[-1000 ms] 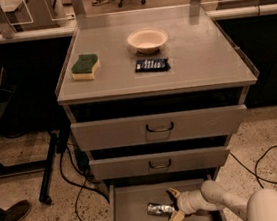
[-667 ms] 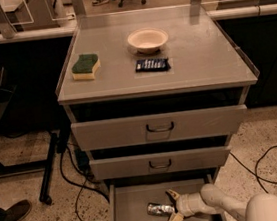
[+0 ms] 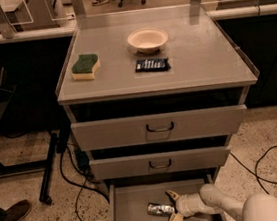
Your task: Pick redbull can from bottom drawer and place on counter
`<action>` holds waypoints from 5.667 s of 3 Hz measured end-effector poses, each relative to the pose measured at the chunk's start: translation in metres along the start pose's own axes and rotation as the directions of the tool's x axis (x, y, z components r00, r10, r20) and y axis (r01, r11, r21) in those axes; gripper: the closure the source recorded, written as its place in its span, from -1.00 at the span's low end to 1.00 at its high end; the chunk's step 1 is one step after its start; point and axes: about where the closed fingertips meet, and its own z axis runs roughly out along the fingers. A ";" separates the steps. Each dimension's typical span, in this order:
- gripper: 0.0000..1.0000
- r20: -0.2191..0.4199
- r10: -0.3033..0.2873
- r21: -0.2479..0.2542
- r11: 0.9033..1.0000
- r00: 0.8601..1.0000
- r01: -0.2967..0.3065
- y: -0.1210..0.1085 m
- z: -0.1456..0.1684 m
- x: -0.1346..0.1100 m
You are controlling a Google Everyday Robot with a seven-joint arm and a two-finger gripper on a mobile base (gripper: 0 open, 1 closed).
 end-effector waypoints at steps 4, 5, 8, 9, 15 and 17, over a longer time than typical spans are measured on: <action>0.89 0.000 0.000 0.000 1.000 1.000 0.000 0.000 0.000 0.000; 1.00 -0.001 0.001 -0.001 1.000 1.000 -0.001 0.001 -0.001 -0.002; 1.00 -0.011 0.032 0.014 0.999 0.999 -0.032 0.007 -0.056 -0.046; 1.00 -0.021 0.055 0.076 0.996 0.998 -0.053 0.007 -0.087 -0.056; 1.00 -0.086 0.092 0.407 0.912 0.992 -0.049 0.073 -0.269 -0.117; 1.00 -0.096 0.023 0.454 0.890 0.995 0.024 0.074 -0.321 -0.159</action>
Offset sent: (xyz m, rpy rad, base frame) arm 0.0000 0.0000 0.0000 0.0000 0.0000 0.0000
